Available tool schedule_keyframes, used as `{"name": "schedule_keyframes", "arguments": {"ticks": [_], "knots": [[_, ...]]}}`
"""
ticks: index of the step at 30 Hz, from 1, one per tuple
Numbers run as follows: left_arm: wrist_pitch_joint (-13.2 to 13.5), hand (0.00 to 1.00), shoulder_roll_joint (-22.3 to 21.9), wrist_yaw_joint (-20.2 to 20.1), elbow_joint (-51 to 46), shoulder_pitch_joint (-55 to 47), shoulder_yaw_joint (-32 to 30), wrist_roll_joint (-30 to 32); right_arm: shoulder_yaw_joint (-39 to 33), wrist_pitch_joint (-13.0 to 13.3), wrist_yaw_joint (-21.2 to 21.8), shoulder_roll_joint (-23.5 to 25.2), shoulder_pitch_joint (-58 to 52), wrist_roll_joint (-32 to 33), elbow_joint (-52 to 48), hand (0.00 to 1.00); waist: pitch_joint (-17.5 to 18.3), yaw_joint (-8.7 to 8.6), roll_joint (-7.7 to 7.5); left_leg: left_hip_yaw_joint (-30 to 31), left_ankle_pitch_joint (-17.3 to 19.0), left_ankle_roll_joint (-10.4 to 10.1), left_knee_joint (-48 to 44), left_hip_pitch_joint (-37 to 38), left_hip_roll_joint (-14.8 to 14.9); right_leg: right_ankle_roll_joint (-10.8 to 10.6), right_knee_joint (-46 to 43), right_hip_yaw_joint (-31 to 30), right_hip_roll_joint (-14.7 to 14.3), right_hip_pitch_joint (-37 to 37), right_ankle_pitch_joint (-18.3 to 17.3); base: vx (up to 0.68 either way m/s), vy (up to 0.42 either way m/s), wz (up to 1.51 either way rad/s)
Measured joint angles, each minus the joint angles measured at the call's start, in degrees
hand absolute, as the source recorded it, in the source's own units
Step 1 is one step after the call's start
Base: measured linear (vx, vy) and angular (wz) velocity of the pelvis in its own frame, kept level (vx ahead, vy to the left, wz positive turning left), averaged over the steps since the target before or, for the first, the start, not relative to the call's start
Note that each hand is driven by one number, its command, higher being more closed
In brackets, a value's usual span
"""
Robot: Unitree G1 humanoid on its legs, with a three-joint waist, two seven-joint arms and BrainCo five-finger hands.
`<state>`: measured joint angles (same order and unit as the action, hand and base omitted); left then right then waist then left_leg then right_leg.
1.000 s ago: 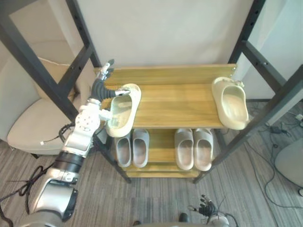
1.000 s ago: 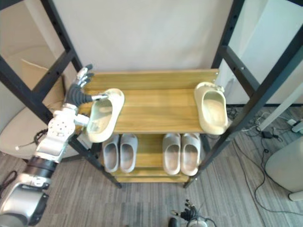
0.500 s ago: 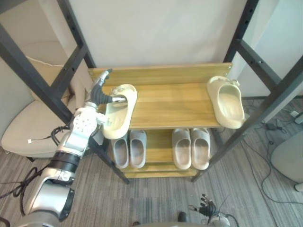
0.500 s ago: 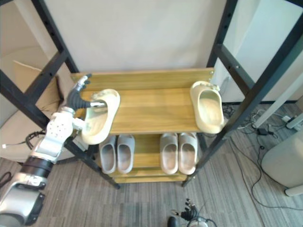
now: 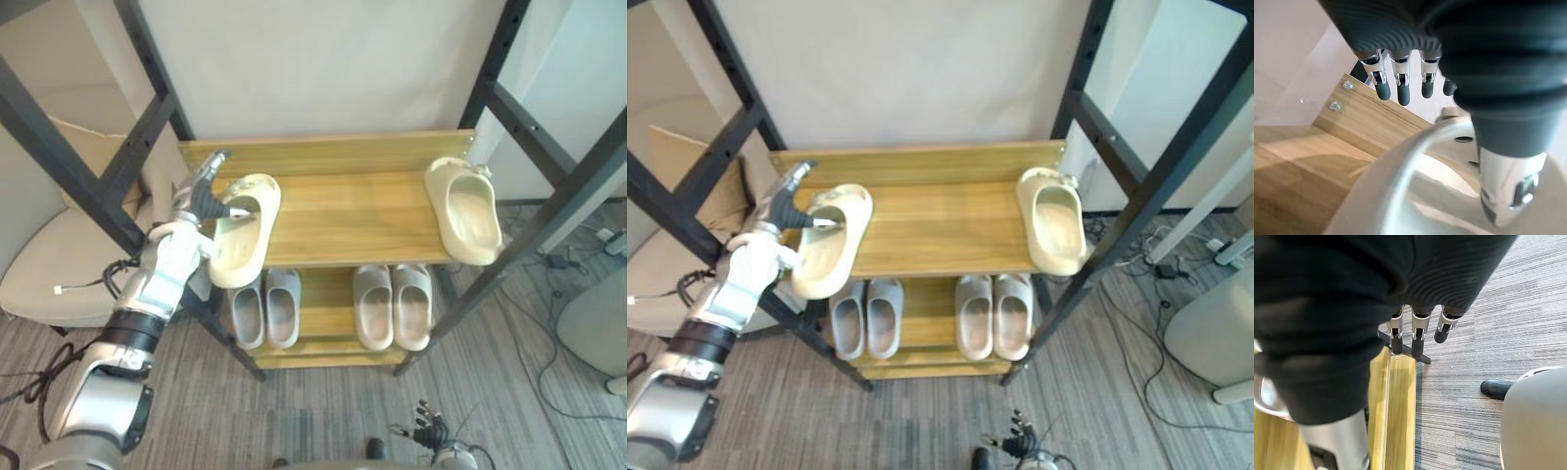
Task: Organize the slippers on the shoe rack
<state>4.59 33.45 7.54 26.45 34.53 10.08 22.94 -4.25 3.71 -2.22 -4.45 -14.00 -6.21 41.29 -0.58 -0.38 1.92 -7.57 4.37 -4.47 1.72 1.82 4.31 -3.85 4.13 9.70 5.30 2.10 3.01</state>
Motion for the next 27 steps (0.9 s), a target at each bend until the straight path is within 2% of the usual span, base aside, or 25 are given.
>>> {"name": "schedule_keyframes", "arguments": {"ticks": [1, 5, 12, 20, 27], "knots": [[-0.1, 1.0, 0.0, 0.0, 0.1, 0.1, 0.0, 0.0, 0.0, 0.0, 0.0, 0.0, 0.0, 0.0, 0.0, 0.0, 0.0, -0.01, 0.0, 0.0, 0.0, 0.0, 0.0, 0.0, 0.0, 0.0, 0.0, 0.0, 0.0, 0.0, 0.0, 0.0, 0.0, 0.0], [-0.3, 1.0, -0.7, 0.1, 0.2, 0.5, 0.0, -0.6, 0.0, 0.1, 0.0, 0.0, 0.0, 0.0, 0.1, 0.0, 0.0, -0.13, -0.05, 0.2, 0.0, 0.0, 0.0, -0.1, -0.1, 0.0, 0.0, 0.0, 0.0, 0.0, 0.0, 0.0, 0.0, 0.0], [-0.3, 1.0, -3.4, 1.7, 2.5, 3.1, -0.2, -8.0, -0.1, 0.1, 0.0, 0.1, 0.6, 0.1, 1.0, 0.0, -0.2, -0.41, -0.3, 0.4, 0.0, 0.0, 0.0, -0.2, -0.3, 0.0, 0.1, 0.0, 0.1, 0.1, 0.0, 0.0, 0.0, 0.0], [-0.4, 1.0, -5.6, 3.6, 4.5, 4.4, -1.4, -12.7, -0.4, -0.3, -0.2, 0.2, 1.8, 1.9, 2.9, 0.0, -0.3, -1.01, -0.54, 0.4, 0.0, 0.0, 0.0, 0.1, -0.6, 0.0, 0.2, -0.5, 0.2, -0.1, 0.1, 0.0, 0.0, 0.0], [-0.4, 1.0, -8.5, 3.7, 4.6, 5.0, -1.2, -14.8, -2.1, -0.4, -0.3, 0.6, 2.3, 2.3, 3.5, 0.0, -0.4, -2.38, -0.6, 0.4, -0.1, 0.1, 0.0, 0.2, -1.1, -0.1, 0.4, -0.6, 0.6, -0.2, 0.5, 0.0, 0.0, 0.0]]}}
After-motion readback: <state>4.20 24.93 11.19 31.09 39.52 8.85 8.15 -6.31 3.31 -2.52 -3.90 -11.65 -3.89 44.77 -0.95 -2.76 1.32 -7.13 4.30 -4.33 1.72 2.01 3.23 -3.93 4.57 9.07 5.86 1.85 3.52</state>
